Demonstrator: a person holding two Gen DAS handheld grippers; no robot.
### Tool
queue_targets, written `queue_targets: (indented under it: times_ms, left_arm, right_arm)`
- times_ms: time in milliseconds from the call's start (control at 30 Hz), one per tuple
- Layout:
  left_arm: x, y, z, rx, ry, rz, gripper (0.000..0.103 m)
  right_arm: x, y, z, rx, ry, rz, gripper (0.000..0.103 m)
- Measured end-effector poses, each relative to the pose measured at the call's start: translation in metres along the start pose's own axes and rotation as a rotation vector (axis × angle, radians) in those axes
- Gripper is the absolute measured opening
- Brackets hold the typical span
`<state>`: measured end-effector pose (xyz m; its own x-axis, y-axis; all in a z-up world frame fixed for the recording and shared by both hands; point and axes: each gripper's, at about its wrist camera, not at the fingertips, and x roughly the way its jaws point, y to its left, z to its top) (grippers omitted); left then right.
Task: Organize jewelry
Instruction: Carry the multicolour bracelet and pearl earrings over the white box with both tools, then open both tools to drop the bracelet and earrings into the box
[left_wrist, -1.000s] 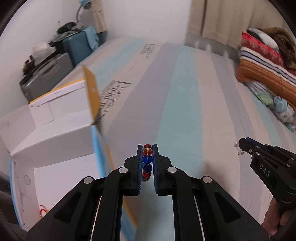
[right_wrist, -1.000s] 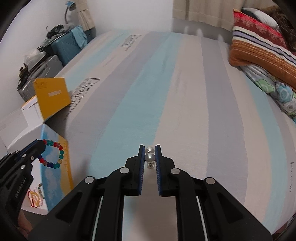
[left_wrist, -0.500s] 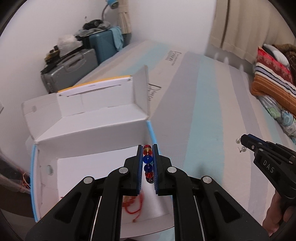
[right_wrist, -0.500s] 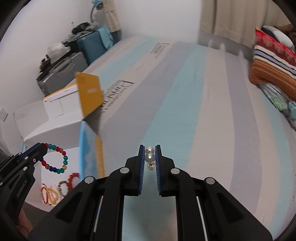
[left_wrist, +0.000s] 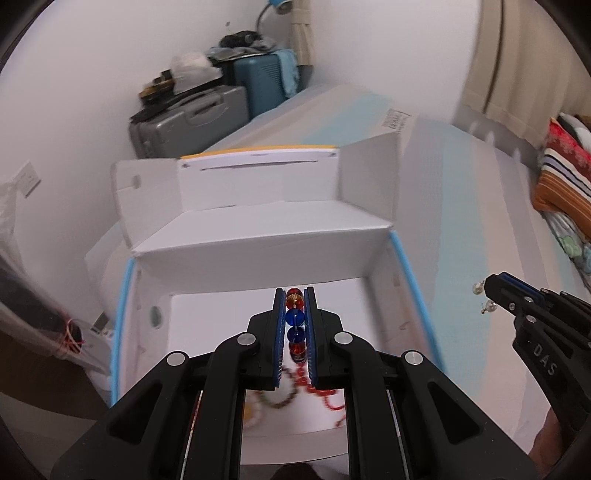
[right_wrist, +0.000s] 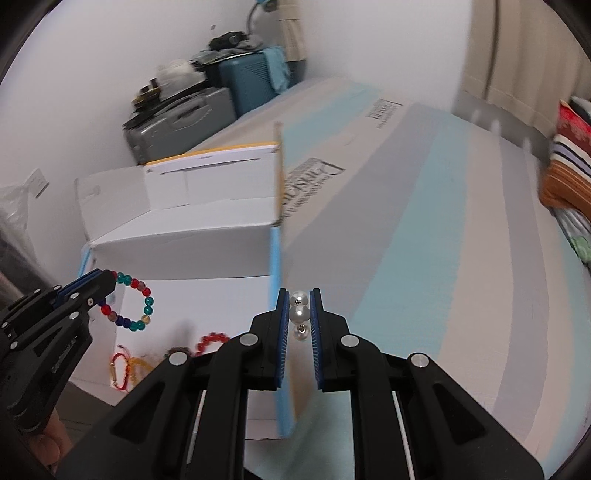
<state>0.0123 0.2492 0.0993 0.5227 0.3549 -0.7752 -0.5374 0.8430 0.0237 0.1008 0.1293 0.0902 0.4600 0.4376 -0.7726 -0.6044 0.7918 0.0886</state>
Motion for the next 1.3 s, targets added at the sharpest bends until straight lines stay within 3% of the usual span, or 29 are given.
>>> queue_targets:
  times_ms: [200,467,967,1300]
  left_arm:
    - [0.004,0.037,-0.008,-0.038,0.015,0.031,0.009]
    - [0.029,0.071,-0.026,-0.078,0.072,0.059,0.009]
    - [0.086,0.089,-0.052,-0.078,0.186,0.084,0.009]
    - [0.099,0.093,-0.061,-0.076,0.221,0.084,0.012]
  right_arm:
    - [0.011,0.033,-0.004,-0.046,0.028,0.039,0.011]
    - [0.053,0.066,-0.019,-0.088,0.135,0.073,0.011]
    - [0.102,0.086,-0.045,-0.095,0.242,0.054,0.011]
    - [0.125,0.1,-0.058,-0.116,0.303,0.038,0.011]
